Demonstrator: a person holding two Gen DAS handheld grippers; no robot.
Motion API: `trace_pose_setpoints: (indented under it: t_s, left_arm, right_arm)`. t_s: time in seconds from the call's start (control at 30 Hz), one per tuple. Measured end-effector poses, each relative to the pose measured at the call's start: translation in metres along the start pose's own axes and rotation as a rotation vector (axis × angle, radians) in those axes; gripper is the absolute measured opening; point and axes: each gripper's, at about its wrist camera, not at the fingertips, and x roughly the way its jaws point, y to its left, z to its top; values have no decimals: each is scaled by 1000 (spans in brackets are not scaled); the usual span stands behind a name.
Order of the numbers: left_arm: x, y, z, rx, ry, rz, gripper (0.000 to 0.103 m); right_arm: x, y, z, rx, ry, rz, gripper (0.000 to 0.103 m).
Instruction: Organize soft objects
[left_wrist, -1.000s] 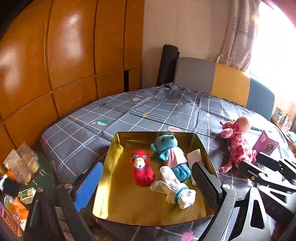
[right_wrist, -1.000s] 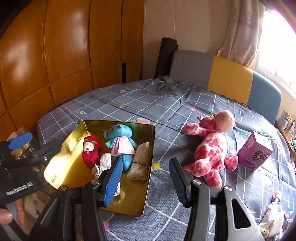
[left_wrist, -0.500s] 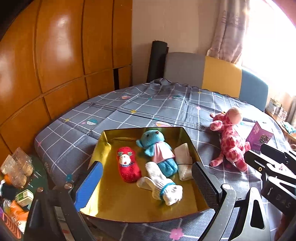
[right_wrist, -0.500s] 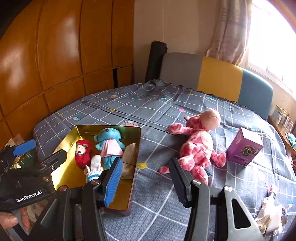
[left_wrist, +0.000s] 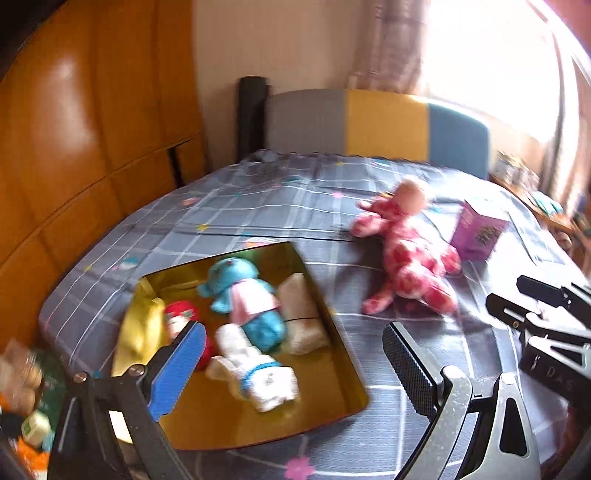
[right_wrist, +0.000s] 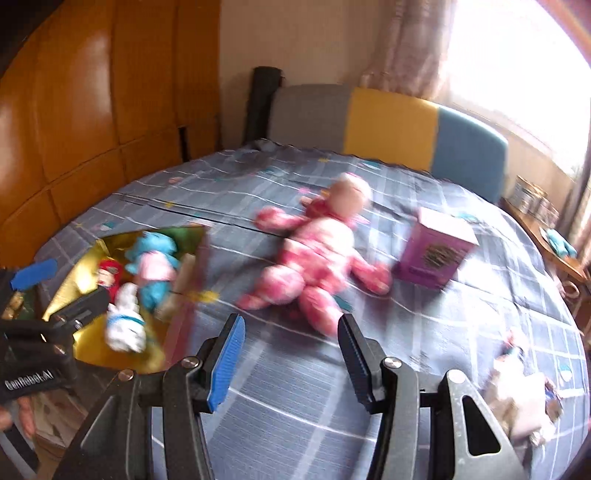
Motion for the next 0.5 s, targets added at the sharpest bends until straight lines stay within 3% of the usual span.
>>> trace_pose_setpoints:
  t_s: [0.33, 0.5]
  left_arm:
    - [17, -106, 8, 208, 14, -146, 97]
    - [13, -154, 8, 295, 0, -204, 98]
  right_arm:
    - [-35, -155, -55, 271, 68, -222, 53]
    - [-63, -212, -78, 402, 66, -315, 53]
